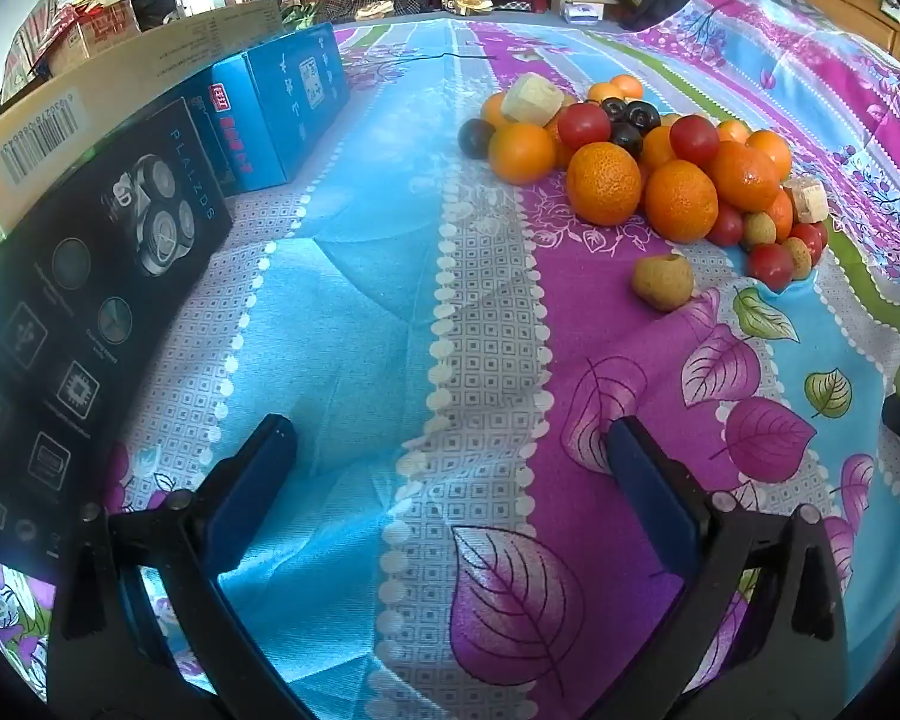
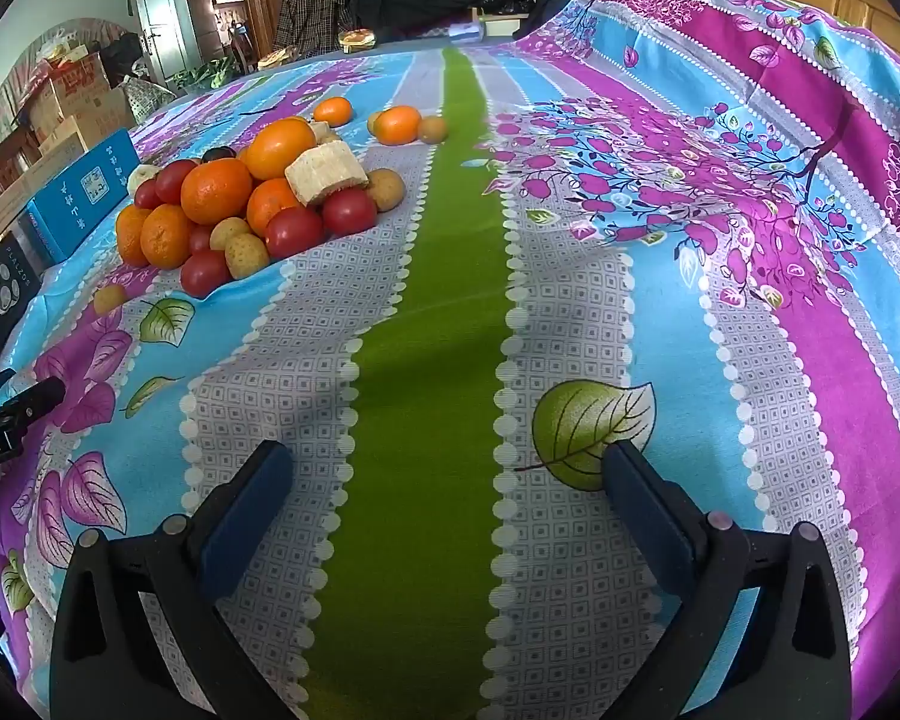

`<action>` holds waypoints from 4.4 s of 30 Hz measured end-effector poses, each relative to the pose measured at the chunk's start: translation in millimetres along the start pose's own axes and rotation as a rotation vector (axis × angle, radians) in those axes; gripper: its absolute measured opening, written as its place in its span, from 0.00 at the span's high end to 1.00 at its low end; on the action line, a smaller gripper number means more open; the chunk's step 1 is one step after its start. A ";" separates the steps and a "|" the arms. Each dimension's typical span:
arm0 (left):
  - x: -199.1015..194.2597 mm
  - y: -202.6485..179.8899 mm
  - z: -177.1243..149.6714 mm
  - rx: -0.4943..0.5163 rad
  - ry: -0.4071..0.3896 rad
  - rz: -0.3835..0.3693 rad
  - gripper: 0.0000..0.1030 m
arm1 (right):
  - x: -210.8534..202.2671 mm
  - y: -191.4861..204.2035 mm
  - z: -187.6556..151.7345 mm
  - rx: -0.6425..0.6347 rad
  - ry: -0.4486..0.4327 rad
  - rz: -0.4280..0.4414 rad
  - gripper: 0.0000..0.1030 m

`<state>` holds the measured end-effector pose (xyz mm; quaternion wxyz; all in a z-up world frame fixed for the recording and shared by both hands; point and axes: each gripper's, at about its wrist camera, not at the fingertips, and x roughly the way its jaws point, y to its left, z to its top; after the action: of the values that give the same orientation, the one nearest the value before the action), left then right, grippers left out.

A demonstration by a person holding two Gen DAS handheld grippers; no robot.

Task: Organize fruits

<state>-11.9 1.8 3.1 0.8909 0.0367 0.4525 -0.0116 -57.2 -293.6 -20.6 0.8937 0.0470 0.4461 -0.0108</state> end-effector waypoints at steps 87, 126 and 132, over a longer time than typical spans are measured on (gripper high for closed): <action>-0.3 -1.1 -0.9 0.000 -0.001 0.002 0.00 | -0.7 -0.7 -1.8 -0.001 0.001 -0.002 0.00; 11.9 2.3 25.6 -0.095 0.133 -0.014 0.00 | -0.4 0.0 0.9 -0.002 0.005 -0.002 0.00; 5.6 9.3 45.7 -0.139 0.023 -0.246 0.07 | -0.3 0.3 1.3 -0.002 0.005 -0.002 0.00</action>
<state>28.7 7.7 26.0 0.8779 -0.0805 0.4636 -0.0888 -56.3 -293.5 -19.6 0.8926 0.0458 0.4484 -0.0113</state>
